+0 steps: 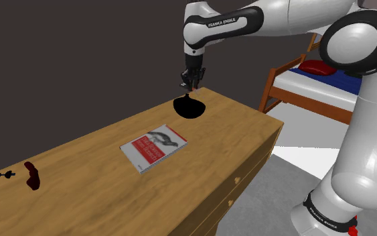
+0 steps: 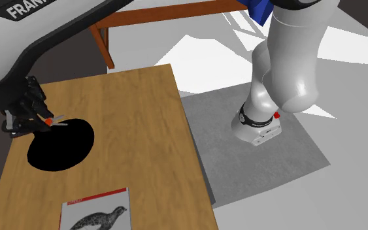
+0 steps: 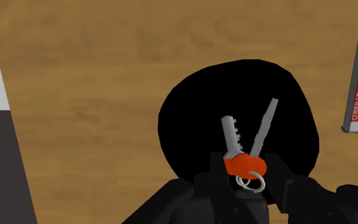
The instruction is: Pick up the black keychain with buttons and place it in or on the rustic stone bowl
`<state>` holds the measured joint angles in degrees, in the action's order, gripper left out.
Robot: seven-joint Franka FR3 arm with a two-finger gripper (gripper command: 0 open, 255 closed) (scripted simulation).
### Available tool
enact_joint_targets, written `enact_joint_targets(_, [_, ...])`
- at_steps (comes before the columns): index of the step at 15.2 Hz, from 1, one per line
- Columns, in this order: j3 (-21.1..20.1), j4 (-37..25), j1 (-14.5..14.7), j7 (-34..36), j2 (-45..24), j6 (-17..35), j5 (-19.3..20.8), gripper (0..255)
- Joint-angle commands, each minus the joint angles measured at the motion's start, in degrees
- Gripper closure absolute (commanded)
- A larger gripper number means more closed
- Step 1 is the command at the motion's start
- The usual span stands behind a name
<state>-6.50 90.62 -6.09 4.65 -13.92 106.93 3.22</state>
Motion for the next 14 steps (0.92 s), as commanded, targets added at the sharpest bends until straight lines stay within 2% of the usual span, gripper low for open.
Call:
enact_joint_targets(1, [0.1,0.8,-0.1,0.0,-0.5,1.3,0.1,255])
enact_joint_targets(11, [0.1,6.8,-0.1,0.3,-1.7,8.5,0.3,255])
enact_joint_targets(14, [0.2,7.1,-0.1,0.3,-1.9,9.0,0.4,255])
